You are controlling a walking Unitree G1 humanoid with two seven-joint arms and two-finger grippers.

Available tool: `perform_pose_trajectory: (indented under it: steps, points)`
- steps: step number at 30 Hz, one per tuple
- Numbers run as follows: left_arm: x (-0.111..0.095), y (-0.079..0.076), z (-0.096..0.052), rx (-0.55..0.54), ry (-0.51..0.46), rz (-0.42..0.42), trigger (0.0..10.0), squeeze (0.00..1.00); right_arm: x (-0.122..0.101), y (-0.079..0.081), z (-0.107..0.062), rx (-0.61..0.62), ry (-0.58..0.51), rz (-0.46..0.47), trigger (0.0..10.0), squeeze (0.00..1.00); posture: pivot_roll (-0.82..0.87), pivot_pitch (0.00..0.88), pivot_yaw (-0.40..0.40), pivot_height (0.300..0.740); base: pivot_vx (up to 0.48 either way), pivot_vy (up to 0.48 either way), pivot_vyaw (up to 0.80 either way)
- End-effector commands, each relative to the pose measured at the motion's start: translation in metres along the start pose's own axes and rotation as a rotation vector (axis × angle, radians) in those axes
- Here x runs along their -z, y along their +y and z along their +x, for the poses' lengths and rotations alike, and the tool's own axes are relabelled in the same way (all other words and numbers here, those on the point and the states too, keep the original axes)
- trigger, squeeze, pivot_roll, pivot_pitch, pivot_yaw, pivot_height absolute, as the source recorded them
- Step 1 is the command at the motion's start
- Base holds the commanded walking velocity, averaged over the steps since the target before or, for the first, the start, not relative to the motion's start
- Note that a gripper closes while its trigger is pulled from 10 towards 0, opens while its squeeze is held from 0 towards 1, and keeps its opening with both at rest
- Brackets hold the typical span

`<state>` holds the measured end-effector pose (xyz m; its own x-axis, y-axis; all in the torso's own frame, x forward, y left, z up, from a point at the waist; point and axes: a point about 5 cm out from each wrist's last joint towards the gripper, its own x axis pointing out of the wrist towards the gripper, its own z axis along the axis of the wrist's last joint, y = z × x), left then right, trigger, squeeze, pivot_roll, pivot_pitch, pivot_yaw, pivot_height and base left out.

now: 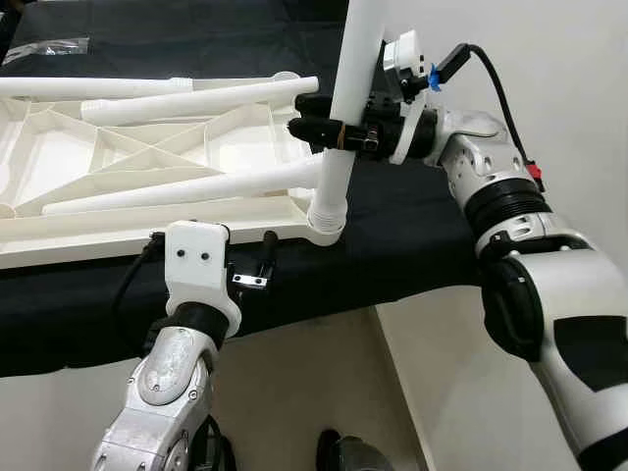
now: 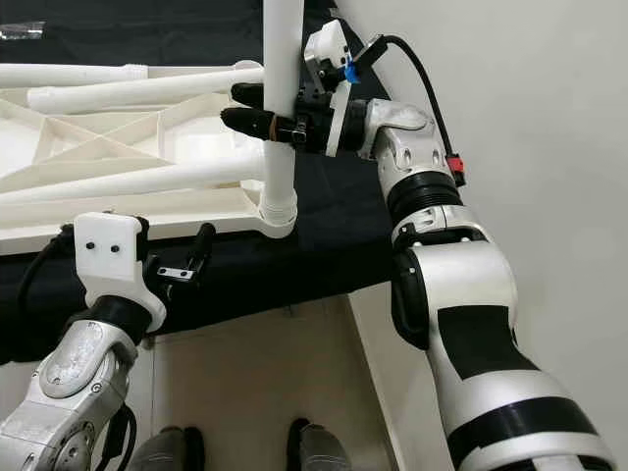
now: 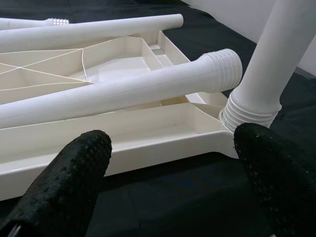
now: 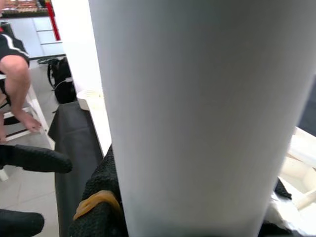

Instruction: Building children table

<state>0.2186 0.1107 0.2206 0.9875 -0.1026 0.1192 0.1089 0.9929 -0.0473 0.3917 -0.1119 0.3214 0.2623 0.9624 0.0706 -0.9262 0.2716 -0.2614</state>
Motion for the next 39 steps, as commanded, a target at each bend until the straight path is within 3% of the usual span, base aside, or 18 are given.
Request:
perform_pose_trajectory:
  steps: [1,6,15,25,30,35,37,39]
  points:
    - [0.003,-0.001,0.000,-0.001,0.016,-0.003,10.0,0.00,0.010,-0.001,-0.003,0.058,0.014,0.025,10.0,0.00,0.05,0.225,-0.093,0.740,0.000,0.000,0.00]
    - [0.001,0.004,0.004,-0.007,0.004,0.009,10.0,0.00,0.027,-0.005,-0.016,0.196,0.045,0.038,10.0,0.00,0.04,0.224,-0.081,0.740,0.000,0.000,0.00]
    - [-0.001,0.005,0.007,-0.001,-0.006,0.017,10.0,0.00,0.037,-0.008,-0.027,0.278,0.052,0.048,10.0,0.00,0.05,0.229,-0.081,0.740,0.000,0.000,0.00]
    - [-0.002,0.009,0.009,-0.007,-0.013,0.028,10.0,0.00,0.040,-0.010,-0.016,0.382,0.100,0.022,10.0,0.00,0.04,0.232,-0.080,0.740,0.000,0.000,0.00]
    - [-0.003,0.010,0.011,-0.011,-0.018,0.030,10.0,0.00,0.044,-0.017,-0.007,0.579,0.166,0.080,10.0,0.00,0.03,0.243,-0.081,0.740,0.000,0.000,0.00]
    - [-0.003,0.011,0.012,-0.013,-0.020,0.031,10.0,0.00,0.048,-0.018,-0.007,0.652,0.184,0.096,10.0,0.00,0.03,0.242,-0.084,0.740,0.000,0.000,0.00]
    - [-0.004,0.012,0.012,-0.017,-0.022,0.034,10.0,0.00,0.053,-0.022,-0.011,0.771,0.203,0.116,10.0,0.00,0.03,0.244,-0.086,0.740,0.000,0.000,0.00]
    - [-0.004,0.012,0.012,-0.017,-0.022,0.034,10.0,0.00,0.053,-0.022,-0.011,0.771,0.203,0.116,10.0,0.00,0.03,0.244,-0.086,0.740,0.000,0.000,0.00]
